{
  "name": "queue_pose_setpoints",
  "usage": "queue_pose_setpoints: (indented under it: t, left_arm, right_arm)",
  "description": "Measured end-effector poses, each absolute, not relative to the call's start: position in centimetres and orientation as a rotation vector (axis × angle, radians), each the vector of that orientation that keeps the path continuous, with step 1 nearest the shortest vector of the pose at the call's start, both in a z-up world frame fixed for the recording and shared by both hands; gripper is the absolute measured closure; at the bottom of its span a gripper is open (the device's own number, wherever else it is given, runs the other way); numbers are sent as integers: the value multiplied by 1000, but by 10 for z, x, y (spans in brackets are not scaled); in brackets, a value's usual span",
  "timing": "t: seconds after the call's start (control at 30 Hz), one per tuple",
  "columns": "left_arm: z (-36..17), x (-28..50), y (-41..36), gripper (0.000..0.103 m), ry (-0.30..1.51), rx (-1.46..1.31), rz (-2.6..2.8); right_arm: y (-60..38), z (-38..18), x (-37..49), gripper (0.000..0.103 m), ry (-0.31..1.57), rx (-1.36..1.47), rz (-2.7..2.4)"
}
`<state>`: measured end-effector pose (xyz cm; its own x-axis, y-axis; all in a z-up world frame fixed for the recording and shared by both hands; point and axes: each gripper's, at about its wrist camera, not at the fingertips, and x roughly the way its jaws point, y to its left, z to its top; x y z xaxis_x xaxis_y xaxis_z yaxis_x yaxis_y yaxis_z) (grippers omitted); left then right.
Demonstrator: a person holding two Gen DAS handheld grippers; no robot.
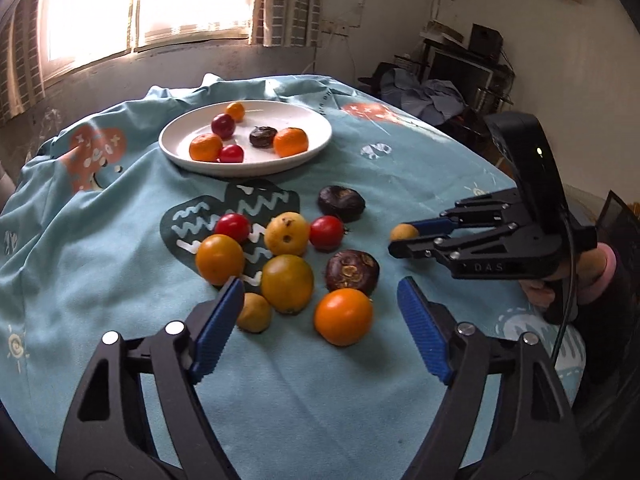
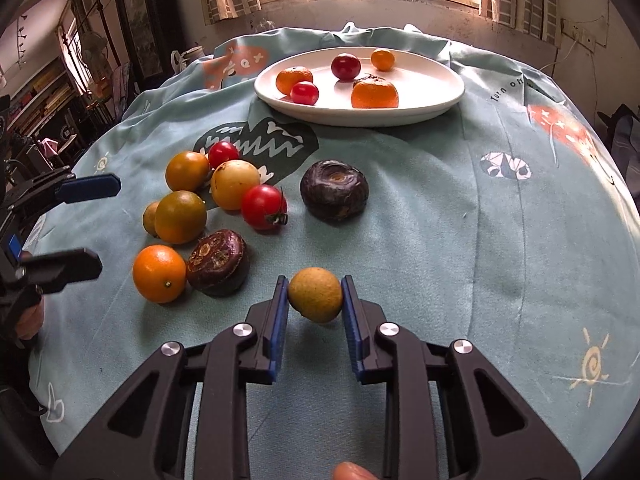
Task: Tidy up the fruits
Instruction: 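Grasp a small yellow fruit with the right gripper while the left gripper grasps an orange, then place the yellow fruit and orange on the plate and open both grippers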
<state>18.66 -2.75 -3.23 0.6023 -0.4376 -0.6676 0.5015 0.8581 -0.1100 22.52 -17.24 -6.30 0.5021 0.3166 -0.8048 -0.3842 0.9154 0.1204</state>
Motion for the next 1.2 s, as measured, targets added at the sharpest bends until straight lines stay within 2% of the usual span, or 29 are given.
queue_pose_setpoints:
  t: [0.13,0.4,0.67,0.8,1.2]
  left_arm:
    - [-46,185,-44,44,793,165,-570]
    - [-60,191,-52,53,848,201,-561]
    - [-66,201,-60,54,879,207,-541]
    - [-68,206,-57,63,889,196,-524]
    - [-58,200,-54,64,876,123,-577]
  right_arm:
    - [-173,-64,226,77,958,-74,418]
    - [-174,-64,226,77,959,-76,415]
    - [-176,-60,226,77,948,-69,408]
    - [-176,-59,225,77,946,-68,410]
    - [-180,-54,224,77,927,-25,445]
